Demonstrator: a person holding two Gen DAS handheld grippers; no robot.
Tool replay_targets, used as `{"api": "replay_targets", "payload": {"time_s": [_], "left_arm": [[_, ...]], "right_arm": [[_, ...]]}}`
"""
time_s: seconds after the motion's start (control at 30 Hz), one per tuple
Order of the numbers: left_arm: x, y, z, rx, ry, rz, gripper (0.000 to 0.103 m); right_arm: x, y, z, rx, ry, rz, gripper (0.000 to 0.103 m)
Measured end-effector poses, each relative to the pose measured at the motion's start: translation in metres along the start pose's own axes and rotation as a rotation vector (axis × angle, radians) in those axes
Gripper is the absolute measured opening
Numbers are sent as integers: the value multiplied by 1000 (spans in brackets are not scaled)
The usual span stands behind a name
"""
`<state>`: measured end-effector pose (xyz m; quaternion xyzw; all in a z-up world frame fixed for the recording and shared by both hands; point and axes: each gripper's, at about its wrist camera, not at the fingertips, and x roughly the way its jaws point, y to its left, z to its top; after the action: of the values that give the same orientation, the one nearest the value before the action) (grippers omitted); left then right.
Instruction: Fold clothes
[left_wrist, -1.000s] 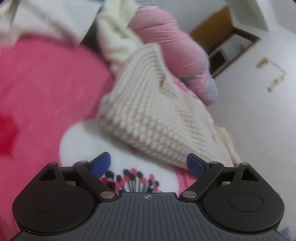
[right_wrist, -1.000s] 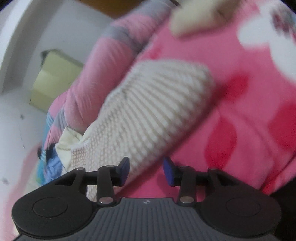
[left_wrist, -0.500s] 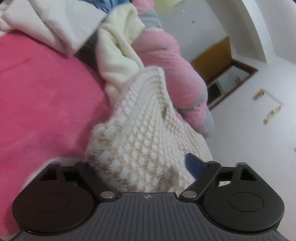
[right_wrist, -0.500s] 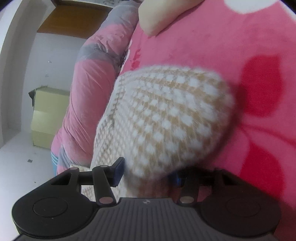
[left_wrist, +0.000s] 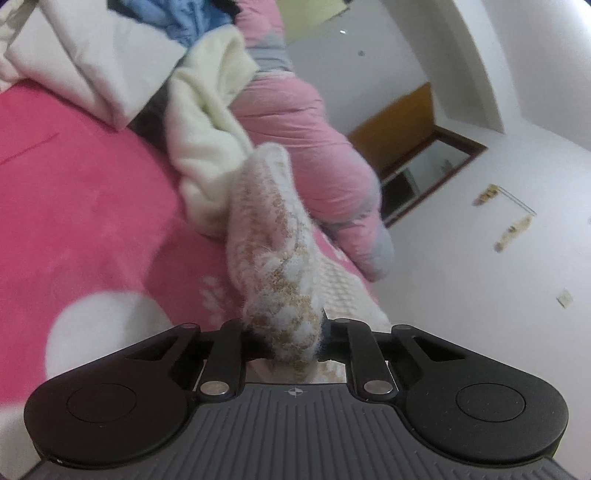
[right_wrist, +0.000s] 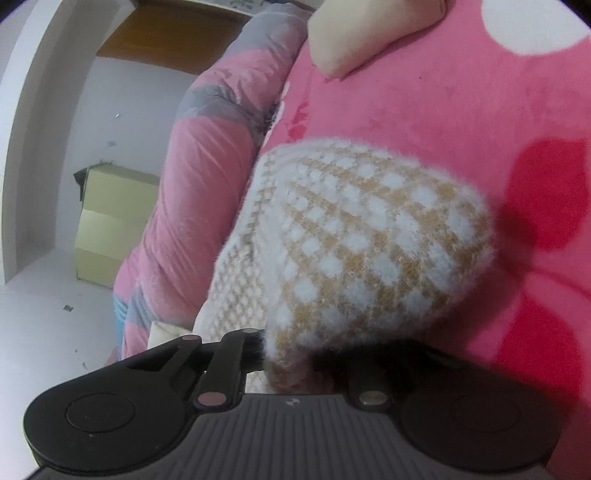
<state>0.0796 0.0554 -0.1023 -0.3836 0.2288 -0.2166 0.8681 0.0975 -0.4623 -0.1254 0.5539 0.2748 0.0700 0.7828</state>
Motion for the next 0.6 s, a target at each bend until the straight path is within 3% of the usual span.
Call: {"api": "replay_targets", "payload": {"time_s": [0.2, 0.3, 0.33, 0.4, 0.47, 0.57, 0.6], "left_arm": [[-58, -3, -24, 4, 56, 12, 14], [-63, 19, -35, -26, 151, 117, 28], [-64, 25, -35, -41, 168, 120, 33], [-74, 23, -30, -22, 144, 118, 39], [-84, 21, -23, 0, 109, 128, 56], [-98, 19, -6, 29, 51, 162, 57], [-102, 19, 1, 35, 37, 174, 57]], "right_arm": [[-32, -3, -16, -50, 97, 46, 15], [-36, -17, -17, -41, 123, 23, 20], [-36, -21, -14, -31, 135, 28, 19], [-38, -27, -10, -11, 159, 39, 23], [-52, -24, -6, -53, 162, 11, 29], [-85, -16, -1, -148, 121, -75, 47], [-99, -13, 0, -190, 87, -118, 48]]}}
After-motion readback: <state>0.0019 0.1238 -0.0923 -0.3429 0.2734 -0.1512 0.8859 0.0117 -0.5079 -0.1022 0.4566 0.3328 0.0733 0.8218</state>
